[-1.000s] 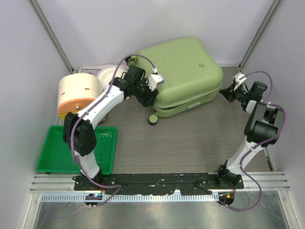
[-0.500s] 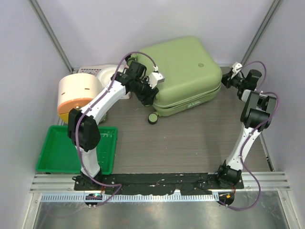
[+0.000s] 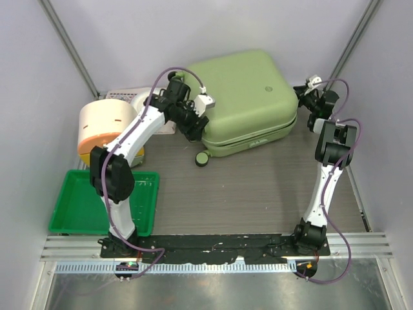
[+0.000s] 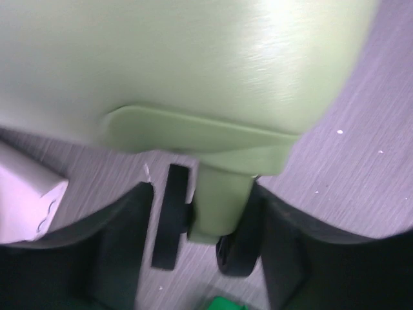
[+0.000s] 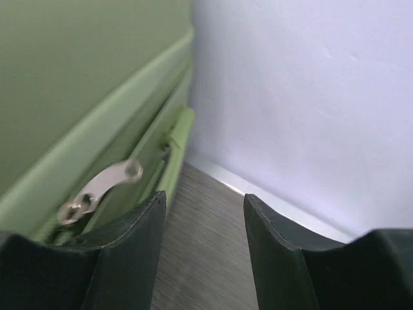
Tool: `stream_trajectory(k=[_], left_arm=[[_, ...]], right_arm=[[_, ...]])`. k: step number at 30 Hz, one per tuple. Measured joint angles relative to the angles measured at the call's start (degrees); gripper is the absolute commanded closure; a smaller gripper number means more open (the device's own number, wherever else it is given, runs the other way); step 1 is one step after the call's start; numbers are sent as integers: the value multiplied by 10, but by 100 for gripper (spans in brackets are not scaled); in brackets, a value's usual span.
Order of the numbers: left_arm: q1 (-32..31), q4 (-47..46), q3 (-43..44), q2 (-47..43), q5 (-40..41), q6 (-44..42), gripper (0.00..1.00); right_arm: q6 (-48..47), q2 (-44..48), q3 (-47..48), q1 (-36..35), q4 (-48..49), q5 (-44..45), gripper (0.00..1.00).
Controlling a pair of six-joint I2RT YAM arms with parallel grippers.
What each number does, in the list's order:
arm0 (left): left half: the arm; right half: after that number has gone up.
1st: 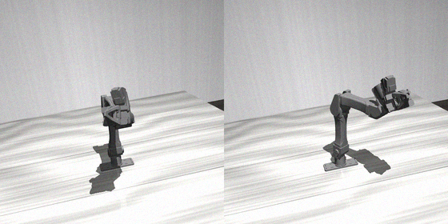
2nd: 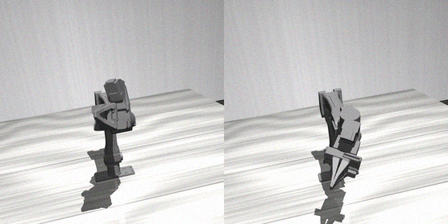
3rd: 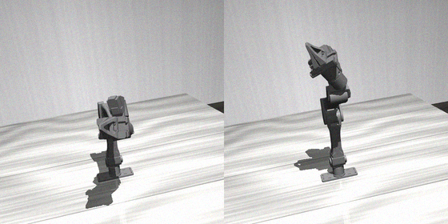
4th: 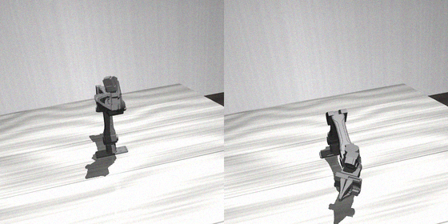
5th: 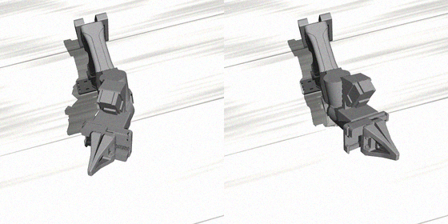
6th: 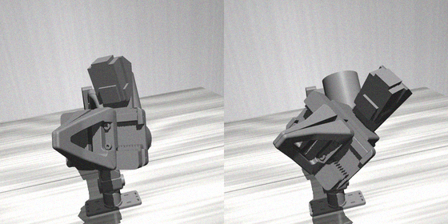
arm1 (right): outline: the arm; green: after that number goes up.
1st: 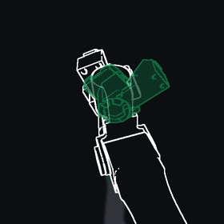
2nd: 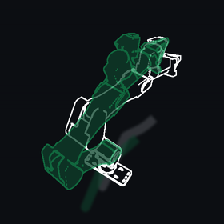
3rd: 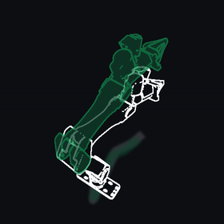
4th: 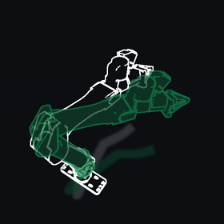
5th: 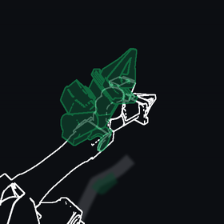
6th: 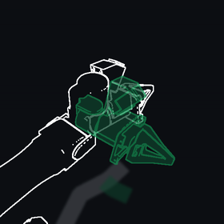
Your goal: Open, take out, and arrange the luggage
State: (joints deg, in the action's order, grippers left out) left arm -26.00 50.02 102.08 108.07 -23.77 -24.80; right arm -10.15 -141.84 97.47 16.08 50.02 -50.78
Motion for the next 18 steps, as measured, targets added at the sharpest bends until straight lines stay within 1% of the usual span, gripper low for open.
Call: stream_trajectory(k=[2, 5, 9, 12, 15, 16, 18], left_arm=[[12, 0, -5, -7, 1, 23, 24], [40, 0, -19, -32, -12, 66, 20], [83, -17, -23, -79, -41, 129, 16], [123, -63, -26, -113, -40, 185, 19], [146, -103, -26, -125, 12, 227, 22], [147, -113, -24, -119, 37, 239, 25], [146, -117, 2, -87, 75, 259, 26]], right_arm=[[22, 0, 2, 1, -18, 34, 42], [57, 0, 23, 9, -70, 63, 41], [115, -2, 90, 17, -143, 85, 41], [150, -2, 119, 18, -167, 97, 42], [173, -2, 119, 7, -194, 103, 43], [178, -2, 115, 1, -208, 104, 43], [184, -2, 105, -12, -231, 104, 45]])
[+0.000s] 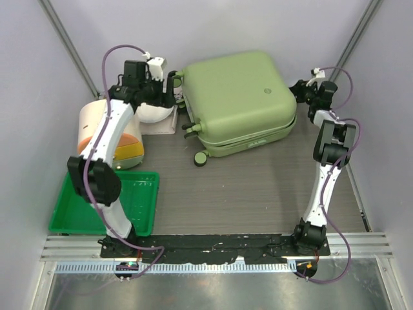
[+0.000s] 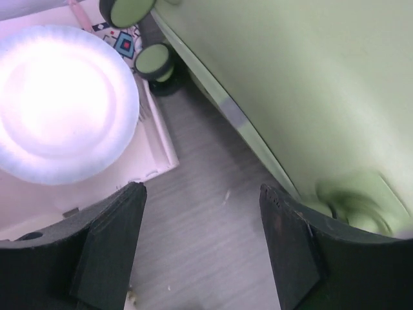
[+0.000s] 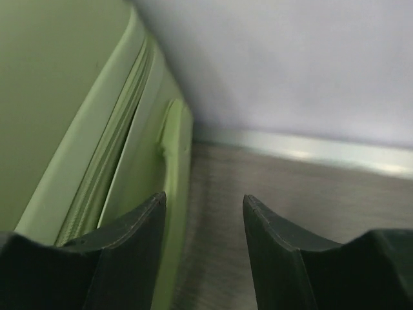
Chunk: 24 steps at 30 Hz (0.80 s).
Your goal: Open, take out, and arrange the luggage
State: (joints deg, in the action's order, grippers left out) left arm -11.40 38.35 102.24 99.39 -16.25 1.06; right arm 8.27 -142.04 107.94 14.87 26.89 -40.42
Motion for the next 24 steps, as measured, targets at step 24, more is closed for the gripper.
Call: stream_trajectory(k=[24], left_arm=[[-51, 11, 275, 312, 58, -124, 20]], right_arm=[[-86, 457, -564, 27, -146, -56, 51]])
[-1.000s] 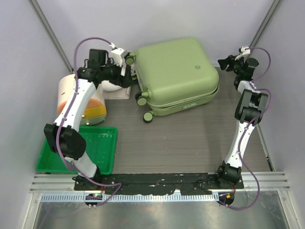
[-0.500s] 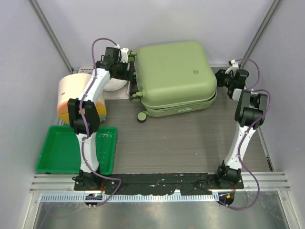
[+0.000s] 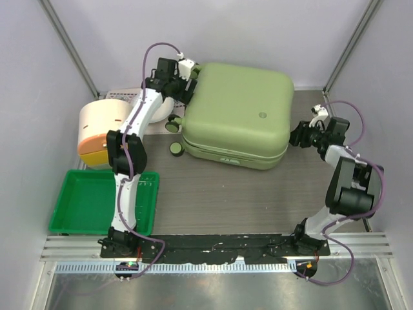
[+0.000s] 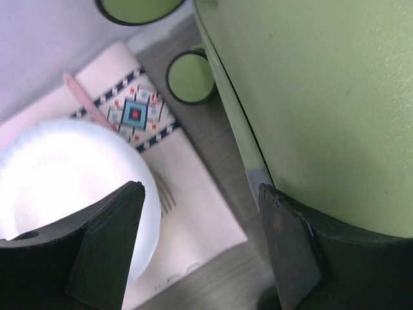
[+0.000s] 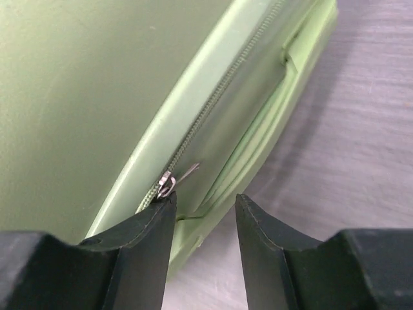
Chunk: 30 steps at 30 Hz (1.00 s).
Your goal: Open, take out, and arrange the luggage
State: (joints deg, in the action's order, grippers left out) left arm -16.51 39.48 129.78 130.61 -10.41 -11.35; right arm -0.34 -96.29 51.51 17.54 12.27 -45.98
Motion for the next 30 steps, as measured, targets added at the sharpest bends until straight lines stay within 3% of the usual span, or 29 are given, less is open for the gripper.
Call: stream_trajectory(k=[7, 11, 16, 20, 25, 30], left_arm=[[-29, -104, 33, 19, -7, -13, 8], [-44, -151, 23, -3, 14, 12, 8], [-45, -155, -95, -115, -29, 68, 8], [-45, -150, -208, -243, -55, 79, 8], [-45, -148, -302, -385, -117, 79, 10], [-61, -143, -354, -431, -153, 71, 11]], right_arm=[[-225, 158, -65, 10, -191, 15, 50], [-289, 193, -81, 2, -251, -11, 50], [-309, 214, -88, -19, -299, -33, 44], [-338, 246, -75, 11, -383, -69, 38], [-467, 229, 12, 110, -519, -99, 36], [-599, 166, 63, 126, -616, -133, 35]])
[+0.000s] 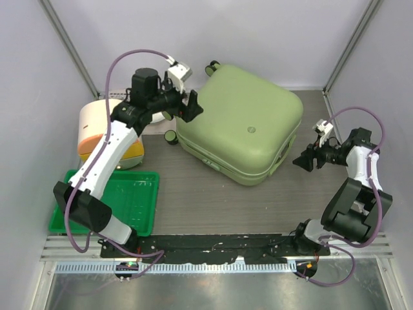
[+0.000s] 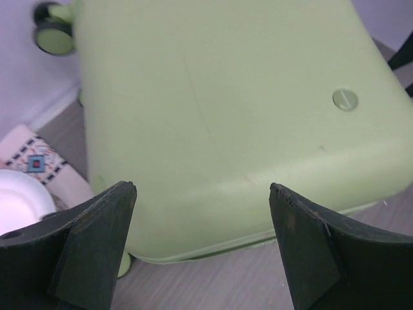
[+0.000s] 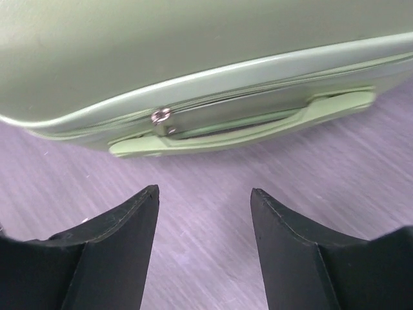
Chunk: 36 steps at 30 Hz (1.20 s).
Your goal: Open, take out, and arrange the luggage
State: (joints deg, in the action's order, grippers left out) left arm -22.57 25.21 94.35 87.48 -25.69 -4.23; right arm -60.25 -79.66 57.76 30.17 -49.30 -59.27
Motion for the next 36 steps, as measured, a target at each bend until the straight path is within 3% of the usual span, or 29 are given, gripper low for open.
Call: stream_trajectory(k=[6, 9, 14, 19, 27, 36], left_arm=[[-31, 38, -37, 16, -12, -10, 12], [-36, 44, -38, 21, -14, -10, 12], [-41, 44, -38, 22, -14, -10, 12], [-49, 44, -38, 33, -14, -11, 13], [-55, 44, -37, 48, -14, -16, 13], [-56, 44, -37, 49, -12, -22, 13]], right_arm=[[-68, 3, -40, -17, -43, -29, 37], [-14, 45, -93, -32, 15, -30, 40], [152, 150, -191, -60, 207, -16, 41], [241, 162, -218, -92, 330, 5, 41], [281, 136, -232, -117, 417, 31, 45], [283, 121, -244, -131, 445, 47, 56]])
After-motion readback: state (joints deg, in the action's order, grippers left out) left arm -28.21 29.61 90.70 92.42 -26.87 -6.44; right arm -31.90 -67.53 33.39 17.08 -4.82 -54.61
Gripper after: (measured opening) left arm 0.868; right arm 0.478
